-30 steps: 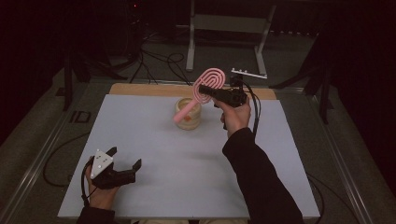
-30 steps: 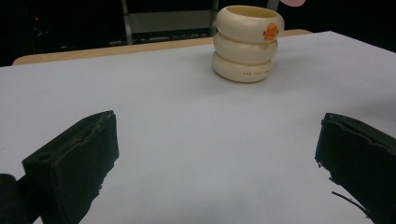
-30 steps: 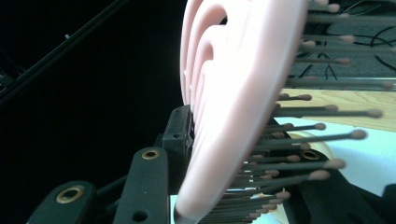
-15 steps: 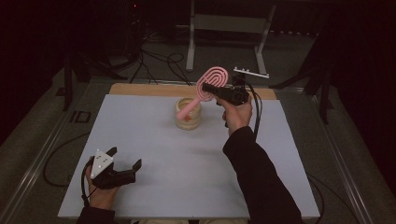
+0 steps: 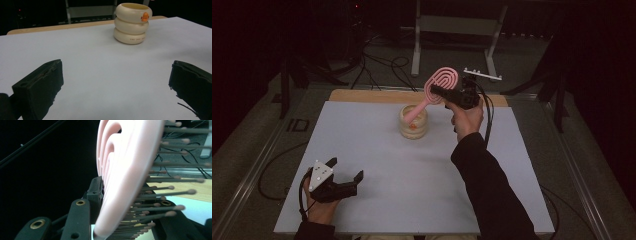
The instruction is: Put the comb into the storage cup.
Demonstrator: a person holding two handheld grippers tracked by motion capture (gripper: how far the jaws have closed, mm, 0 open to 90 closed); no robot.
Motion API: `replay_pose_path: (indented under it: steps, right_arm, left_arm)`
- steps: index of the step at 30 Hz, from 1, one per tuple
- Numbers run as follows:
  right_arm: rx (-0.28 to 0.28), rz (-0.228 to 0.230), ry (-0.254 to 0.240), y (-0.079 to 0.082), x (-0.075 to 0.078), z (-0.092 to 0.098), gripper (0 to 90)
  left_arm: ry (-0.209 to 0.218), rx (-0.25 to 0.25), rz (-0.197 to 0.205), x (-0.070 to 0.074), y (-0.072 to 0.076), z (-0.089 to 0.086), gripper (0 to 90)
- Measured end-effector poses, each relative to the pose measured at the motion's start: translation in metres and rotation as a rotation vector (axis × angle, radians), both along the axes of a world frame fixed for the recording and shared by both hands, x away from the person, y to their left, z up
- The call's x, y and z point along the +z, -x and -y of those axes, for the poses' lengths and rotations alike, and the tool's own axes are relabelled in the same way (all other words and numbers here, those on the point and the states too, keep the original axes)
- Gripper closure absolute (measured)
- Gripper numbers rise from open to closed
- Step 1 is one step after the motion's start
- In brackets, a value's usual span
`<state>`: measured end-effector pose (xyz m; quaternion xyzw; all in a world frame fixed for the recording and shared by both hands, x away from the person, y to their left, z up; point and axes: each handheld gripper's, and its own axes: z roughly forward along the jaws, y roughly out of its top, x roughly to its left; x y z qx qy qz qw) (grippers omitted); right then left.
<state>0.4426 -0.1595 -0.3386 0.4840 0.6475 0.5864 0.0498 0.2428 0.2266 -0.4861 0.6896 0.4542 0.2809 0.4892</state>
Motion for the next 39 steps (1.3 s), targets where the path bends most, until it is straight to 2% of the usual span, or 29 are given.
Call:
replay_pose_path:
  steps: [12, 14, 15, 18, 21, 39]
  right_arm:
    - [-0.032, -0.006, 0.011, -0.008, -0.003, 0.0, 63.9]
    - [-0.034, -0.006, 0.012, -0.009, -0.003, 0.0, 63.9]
    - [-0.037, -0.006, 0.015, -0.01, -0.003, 0.0, 63.9]
    - [-0.044, -0.002, 0.013, -0.012, -0.004, 0.001, 63.9]
    - [-0.059, -0.001, 0.025, -0.014, -0.004, 0.002, 63.9]
    - [-0.106, 0.001, 0.023, -0.022, -0.009, 0.002, 63.9]
  left_arm:
    - [0.001, -0.001, -0.001, 0.0, 0.0, -0.001, 0.5]
    - [0.01, -0.003, -0.002, 0.0, 0.0, -0.001, 0.5]
    - [0.027, -0.002, -0.002, 0.0, 0.0, -0.002, 0.5]
    - [0.03, 0.002, -0.002, 0.0, 0.0, -0.003, 0.5]
    - [0.028, 0.002, -0.002, 0.0, 0.0, -0.003, 0.5]
    - [0.028, 0.006, 0.001, 0.0, 0.0, -0.004, 0.5]
